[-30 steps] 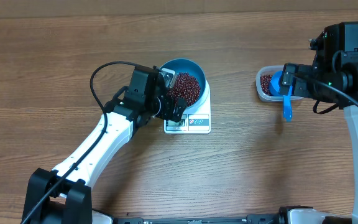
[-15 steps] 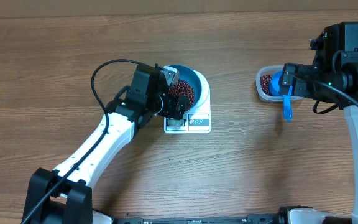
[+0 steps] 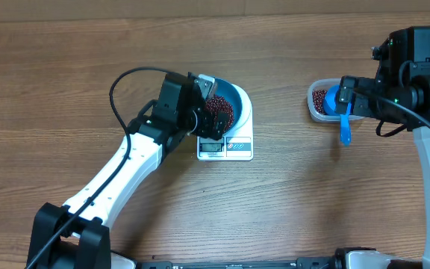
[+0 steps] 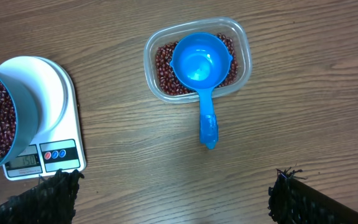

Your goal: Scoop item into bowl and weigh 150g on scale

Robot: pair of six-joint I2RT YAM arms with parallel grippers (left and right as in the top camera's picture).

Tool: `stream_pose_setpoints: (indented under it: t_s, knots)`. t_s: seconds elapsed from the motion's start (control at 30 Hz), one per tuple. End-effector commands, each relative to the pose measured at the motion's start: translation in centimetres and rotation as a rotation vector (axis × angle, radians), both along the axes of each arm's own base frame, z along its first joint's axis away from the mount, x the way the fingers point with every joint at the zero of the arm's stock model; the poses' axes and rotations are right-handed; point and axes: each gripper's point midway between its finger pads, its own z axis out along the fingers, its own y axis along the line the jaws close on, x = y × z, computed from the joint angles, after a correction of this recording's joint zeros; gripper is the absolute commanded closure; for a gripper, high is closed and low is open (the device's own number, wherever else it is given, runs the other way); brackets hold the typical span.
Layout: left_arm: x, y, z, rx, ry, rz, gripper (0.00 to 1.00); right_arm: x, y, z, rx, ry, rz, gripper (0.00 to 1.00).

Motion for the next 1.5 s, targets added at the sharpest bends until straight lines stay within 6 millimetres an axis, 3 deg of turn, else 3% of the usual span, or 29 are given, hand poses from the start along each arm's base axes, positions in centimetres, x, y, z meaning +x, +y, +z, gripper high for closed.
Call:
stream_pose_setpoints:
  t_s: [0.0,0.27,0.5,0.77,1.03,1.47]
  knots:
    - [1.1,-0.7,2.2,0.005,-0.059,-0.031,0.01,-0.1,-0.3,1.4,-0.013,-0.044,0.003,0.0]
    - [-0.4,0.4,3.9,0.062,0.033,-0.019,0.0,-0.1,-0.3,1.4,-0.013,-0.044,0.003,0.0]
    - [-4.7,3.0,5.3,0.156,0.168,0.003,0.0,-0.1,-0.2,1.4,-0.013,-0.044,0.004,0.0]
    - [-9.1,5.7,4.0,0.261,0.328,0.016,0.01,-0.1,-0.3,1.4,-0.013,-0.044,0.003,0.0]
    - [-8.8,6.4,2.1,0.329,0.377,0.034,0.01,-0.1,-0.3,1.4,-0.013,-0.044,0.003,0.0]
    - [-7.2,5.9,-1.5,0.364,0.436,0.033,0.0,-0.1,-0.2,1.4,-0.013,-0.044,0.004,0.0]
